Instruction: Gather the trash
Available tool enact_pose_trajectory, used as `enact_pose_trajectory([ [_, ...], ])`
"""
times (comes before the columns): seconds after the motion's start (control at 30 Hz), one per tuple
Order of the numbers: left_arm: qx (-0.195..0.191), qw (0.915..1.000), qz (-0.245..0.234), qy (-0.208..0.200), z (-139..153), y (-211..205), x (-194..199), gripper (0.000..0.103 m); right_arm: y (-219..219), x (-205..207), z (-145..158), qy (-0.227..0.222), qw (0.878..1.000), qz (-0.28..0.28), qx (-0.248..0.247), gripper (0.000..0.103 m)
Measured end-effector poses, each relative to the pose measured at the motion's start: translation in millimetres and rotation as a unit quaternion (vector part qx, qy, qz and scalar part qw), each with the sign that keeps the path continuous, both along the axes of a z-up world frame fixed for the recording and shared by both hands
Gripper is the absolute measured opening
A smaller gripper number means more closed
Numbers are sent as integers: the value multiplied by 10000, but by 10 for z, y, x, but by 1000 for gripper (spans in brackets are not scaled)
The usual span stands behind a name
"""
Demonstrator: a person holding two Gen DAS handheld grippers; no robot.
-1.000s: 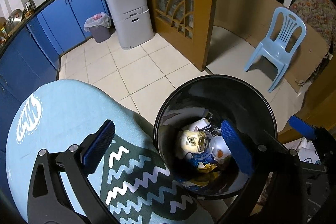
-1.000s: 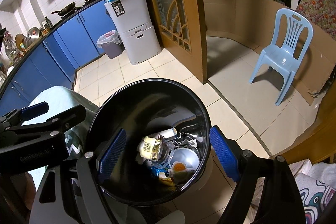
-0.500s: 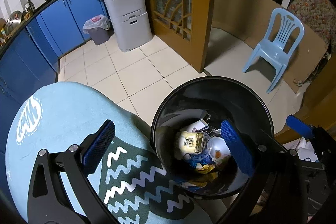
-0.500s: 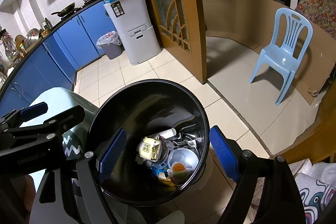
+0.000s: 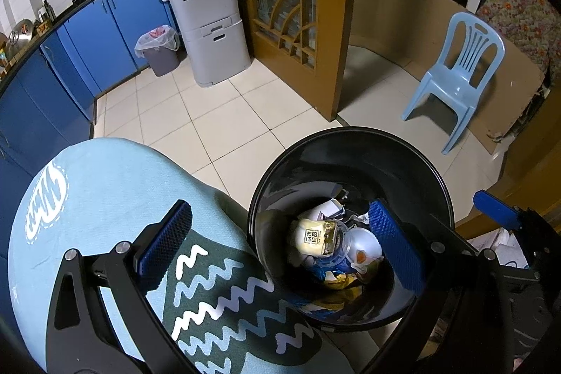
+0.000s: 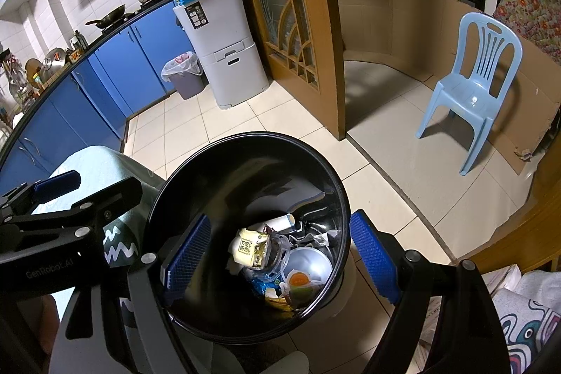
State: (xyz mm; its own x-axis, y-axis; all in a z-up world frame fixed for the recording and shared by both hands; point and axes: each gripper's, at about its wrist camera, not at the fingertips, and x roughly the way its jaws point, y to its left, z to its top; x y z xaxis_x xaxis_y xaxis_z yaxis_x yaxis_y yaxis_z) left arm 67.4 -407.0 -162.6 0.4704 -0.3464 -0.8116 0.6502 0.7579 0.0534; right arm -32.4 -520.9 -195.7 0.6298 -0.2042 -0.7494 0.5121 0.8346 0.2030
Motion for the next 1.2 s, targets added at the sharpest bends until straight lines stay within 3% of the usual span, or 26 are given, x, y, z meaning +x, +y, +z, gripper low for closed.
enact_pose_trajectory([
  [0.6,-33,9998,-44,168,-42,-26,-17,99,1,-3,-2,1,10000,3,2,80],
  [1.2,-13,10000,-40,35,-23,-17,-41,99,8,-26,-52,6,10000,2,21,80],
])
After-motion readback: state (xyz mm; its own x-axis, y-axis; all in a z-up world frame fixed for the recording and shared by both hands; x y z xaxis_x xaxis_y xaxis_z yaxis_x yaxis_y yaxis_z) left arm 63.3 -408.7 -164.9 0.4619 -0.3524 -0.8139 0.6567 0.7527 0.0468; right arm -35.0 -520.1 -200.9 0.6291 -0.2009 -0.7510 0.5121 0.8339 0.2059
